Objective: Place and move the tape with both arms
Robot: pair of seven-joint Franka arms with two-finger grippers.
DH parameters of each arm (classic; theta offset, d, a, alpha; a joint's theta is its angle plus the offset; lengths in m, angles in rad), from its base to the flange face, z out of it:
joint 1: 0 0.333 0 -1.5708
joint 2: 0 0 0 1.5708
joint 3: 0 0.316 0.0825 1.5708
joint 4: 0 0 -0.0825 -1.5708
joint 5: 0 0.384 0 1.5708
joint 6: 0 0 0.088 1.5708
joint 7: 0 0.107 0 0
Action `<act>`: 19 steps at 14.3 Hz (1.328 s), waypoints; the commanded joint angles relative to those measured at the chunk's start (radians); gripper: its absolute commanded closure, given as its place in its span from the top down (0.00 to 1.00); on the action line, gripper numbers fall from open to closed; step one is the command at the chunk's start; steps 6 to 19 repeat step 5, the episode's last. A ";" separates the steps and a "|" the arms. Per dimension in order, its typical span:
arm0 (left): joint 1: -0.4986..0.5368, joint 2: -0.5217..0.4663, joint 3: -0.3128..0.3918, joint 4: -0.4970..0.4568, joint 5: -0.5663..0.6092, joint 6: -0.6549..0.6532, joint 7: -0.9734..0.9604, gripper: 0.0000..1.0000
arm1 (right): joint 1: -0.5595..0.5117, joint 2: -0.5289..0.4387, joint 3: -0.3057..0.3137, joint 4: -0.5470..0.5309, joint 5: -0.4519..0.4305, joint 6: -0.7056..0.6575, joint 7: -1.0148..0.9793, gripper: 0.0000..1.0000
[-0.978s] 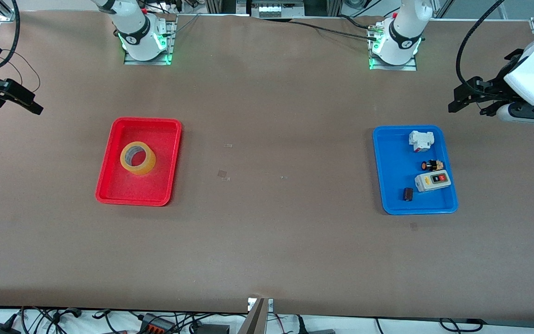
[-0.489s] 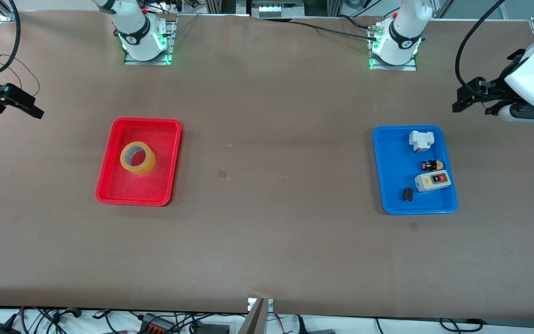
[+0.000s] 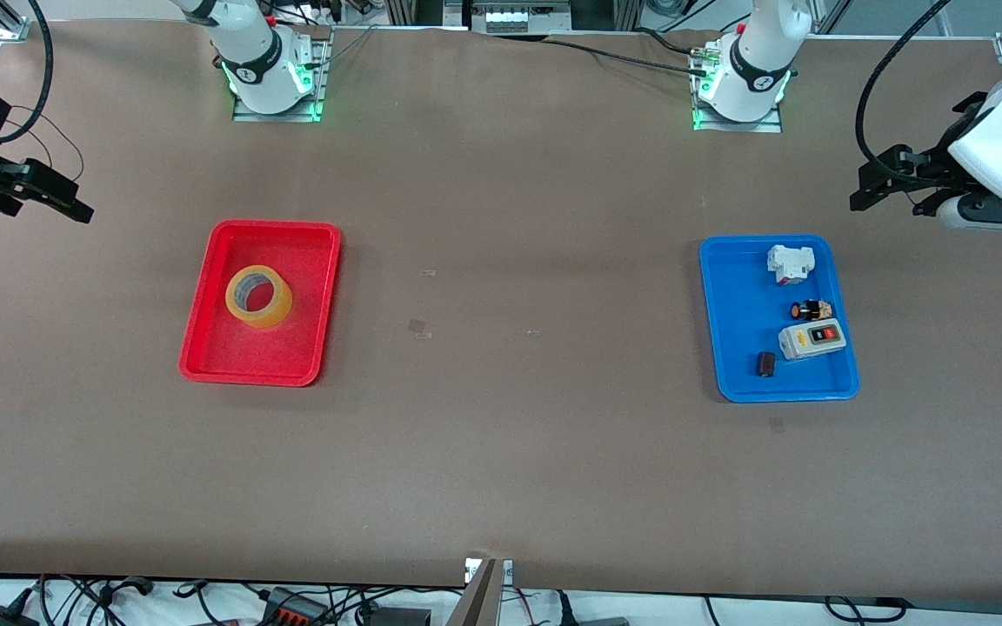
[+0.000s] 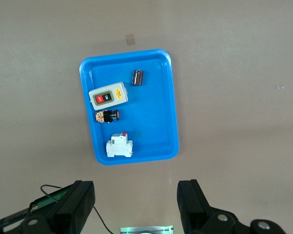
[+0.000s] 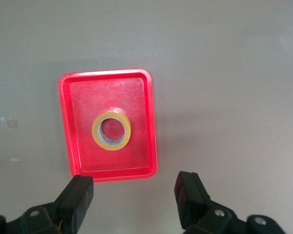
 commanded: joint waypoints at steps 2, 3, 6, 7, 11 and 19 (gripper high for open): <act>0.000 -0.020 -0.003 -0.013 0.023 -0.018 0.020 1.00 | -0.001 -0.012 0.005 0.000 0.016 -0.014 -0.021 0.98; 0.000 -0.019 -0.004 -0.013 0.023 -0.018 0.020 1.00 | -0.001 -0.011 0.003 0.000 0.016 -0.014 -0.021 0.98; 0.000 -0.016 -0.004 -0.013 0.023 -0.016 0.020 1.00 | -0.001 -0.011 0.005 0.000 0.017 -0.011 -0.020 0.98; 0.000 -0.016 -0.004 -0.013 0.023 -0.016 0.020 1.00 | -0.001 -0.011 0.005 0.000 0.017 -0.011 -0.020 0.98; 0.000 -0.016 -0.004 -0.013 0.023 -0.016 0.020 1.00 | -0.001 -0.011 0.005 0.000 0.017 -0.011 -0.020 0.98; 0.000 -0.016 -0.004 -0.013 0.023 -0.016 0.020 1.00 | -0.001 -0.011 0.005 0.000 0.017 -0.011 -0.020 0.98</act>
